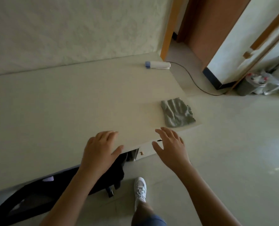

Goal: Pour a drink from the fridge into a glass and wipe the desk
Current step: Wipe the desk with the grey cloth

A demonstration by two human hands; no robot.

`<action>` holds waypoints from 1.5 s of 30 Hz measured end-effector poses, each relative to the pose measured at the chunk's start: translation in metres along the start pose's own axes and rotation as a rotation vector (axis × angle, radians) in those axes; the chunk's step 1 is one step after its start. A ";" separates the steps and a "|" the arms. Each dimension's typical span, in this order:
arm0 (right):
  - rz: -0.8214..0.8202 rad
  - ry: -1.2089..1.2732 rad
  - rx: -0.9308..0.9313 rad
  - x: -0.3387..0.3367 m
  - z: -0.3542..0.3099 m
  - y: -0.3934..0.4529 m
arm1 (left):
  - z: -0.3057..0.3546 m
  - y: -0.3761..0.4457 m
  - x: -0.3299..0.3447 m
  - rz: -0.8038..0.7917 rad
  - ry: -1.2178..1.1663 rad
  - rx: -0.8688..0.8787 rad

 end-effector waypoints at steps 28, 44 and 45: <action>0.168 0.638 0.074 0.063 0.044 0.202 | -0.096 0.049 0.044 -0.071 -0.081 -0.416; -0.156 -0.147 -0.154 0.197 -0.071 0.192 | -0.267 0.031 0.103 -0.062 -0.015 -0.539; -0.139 -0.171 -0.118 0.200 -0.076 0.191 | -0.271 0.031 0.110 -0.072 -0.017 -0.534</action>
Point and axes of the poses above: each hand's wrist, its own y-axis towards the middle knuckle, its own x-axis out of the palm, z = x × y, the point moved 10 cm from there along y, towards the middle knuckle, and after that the axes turned 7 degrees about -x, right-handed, at the moved point
